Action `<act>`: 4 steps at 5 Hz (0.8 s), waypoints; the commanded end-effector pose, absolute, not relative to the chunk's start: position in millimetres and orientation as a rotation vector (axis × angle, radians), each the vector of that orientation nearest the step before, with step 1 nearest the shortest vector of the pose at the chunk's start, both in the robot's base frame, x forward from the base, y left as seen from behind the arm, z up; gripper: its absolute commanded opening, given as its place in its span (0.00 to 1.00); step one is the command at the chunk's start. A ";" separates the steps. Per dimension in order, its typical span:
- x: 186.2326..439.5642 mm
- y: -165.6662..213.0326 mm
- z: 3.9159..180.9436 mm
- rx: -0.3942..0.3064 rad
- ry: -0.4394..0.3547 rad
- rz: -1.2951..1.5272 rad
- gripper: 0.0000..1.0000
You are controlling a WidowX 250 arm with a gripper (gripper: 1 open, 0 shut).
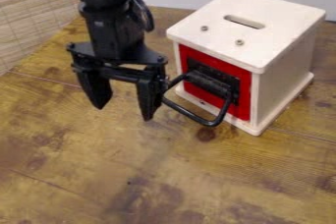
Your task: Close the drawer
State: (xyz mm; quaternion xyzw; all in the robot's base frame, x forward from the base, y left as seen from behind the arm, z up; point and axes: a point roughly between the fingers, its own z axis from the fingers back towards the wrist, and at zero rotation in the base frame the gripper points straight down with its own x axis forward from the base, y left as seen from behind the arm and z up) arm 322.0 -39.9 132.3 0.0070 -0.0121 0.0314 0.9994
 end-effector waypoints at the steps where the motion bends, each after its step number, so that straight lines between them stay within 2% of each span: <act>1: 315.5 -47.9 158.7 0.008 -0.123 0.045 1.00; 2: 312.7 -50.0 159.8 0.008 -0.132 0.048 1.00; 4: 319.5 -42.6 149.6 0.004 -0.139 0.098 1.00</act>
